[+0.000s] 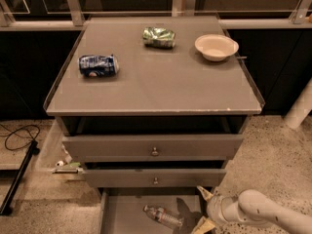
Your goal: Pick water bottle from bottom drawer and place on counter
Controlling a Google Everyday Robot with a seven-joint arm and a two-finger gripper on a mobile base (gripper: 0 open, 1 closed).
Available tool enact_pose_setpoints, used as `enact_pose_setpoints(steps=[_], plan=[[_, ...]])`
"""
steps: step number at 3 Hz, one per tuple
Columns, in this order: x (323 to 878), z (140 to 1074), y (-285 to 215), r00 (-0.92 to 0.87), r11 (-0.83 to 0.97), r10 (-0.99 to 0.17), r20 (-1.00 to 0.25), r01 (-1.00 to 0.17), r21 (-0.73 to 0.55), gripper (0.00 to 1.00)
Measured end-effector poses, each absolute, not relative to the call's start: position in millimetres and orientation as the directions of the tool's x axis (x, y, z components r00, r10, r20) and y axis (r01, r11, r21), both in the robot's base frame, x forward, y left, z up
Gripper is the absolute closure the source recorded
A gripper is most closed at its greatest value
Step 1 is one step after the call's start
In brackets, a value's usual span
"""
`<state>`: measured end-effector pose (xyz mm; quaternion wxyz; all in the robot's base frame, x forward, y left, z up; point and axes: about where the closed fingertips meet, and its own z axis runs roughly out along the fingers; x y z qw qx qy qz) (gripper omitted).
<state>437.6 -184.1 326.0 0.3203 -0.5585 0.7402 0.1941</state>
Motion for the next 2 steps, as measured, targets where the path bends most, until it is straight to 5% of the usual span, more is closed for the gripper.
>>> enact_pose_setpoints(steps=[2], plan=[[433.6,310.4,-180.7,-0.197,0.306,-0.69,-0.696,-0.952,-0.033,0.0]])
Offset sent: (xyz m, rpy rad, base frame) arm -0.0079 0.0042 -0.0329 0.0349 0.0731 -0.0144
